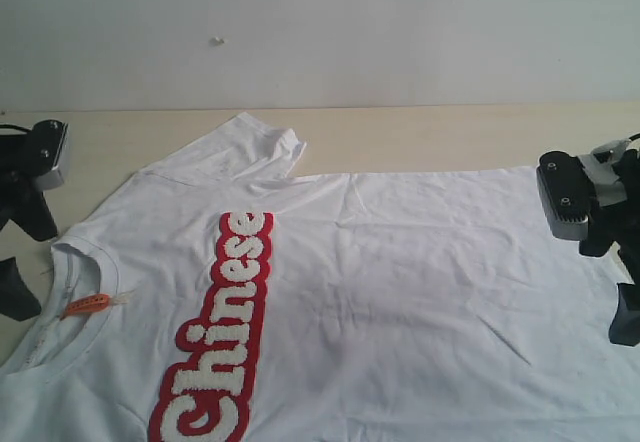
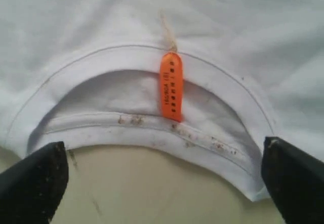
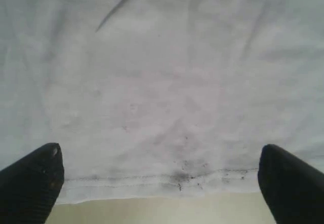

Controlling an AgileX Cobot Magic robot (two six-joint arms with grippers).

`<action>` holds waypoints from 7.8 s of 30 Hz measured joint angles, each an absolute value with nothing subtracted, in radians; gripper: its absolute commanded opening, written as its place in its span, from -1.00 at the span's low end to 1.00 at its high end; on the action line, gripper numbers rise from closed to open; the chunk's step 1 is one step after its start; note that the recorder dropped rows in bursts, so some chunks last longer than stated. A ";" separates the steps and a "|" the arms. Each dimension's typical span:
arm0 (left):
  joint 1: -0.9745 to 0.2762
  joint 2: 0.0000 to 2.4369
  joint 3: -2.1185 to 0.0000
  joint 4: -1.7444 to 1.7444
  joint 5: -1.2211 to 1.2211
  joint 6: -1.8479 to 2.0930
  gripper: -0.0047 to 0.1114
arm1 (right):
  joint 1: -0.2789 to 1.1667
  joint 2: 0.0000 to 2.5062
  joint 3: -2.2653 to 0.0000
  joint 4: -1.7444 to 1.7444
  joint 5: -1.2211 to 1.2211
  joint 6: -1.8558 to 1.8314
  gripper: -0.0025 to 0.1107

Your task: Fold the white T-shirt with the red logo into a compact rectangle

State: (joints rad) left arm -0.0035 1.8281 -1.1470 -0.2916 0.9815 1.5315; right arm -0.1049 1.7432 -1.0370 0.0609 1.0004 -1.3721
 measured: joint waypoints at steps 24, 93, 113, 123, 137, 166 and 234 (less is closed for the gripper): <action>-0.067 1.883 -0.994 -0.205 0.660 1.671 0.89 | -0.105 1.837 -1.037 -0.077 0.809 -1.307 0.90; -0.065 1.962 -1.028 -0.201 0.713 1.669 0.89 | -0.232 2.026 -1.192 0.000 0.922 -1.429 0.90; -0.065 1.962 -1.028 -0.201 0.713 1.667 0.89 | -0.232 2.034 -1.192 -0.051 0.851 -1.455 0.90; -0.065 1.962 -1.028 -0.201 0.713 1.667 0.89 | -0.233 2.034 -1.192 0.044 0.840 -1.485 0.90; -0.065 1.962 -1.028 -0.201 0.713 1.667 0.89 | -0.233 2.034 -1.192 0.057 0.839 -1.489 0.90; -0.065 1.966 -1.023 -0.192 0.755 1.667 -0.40 | -0.233 2.036 -1.192 0.063 0.836 -1.461 -0.25; -0.071 0.917 -1.168 0.298 0.884 0.492 -0.92 | -0.233 0.978 -1.192 0.378 1.056 -1.022 -0.96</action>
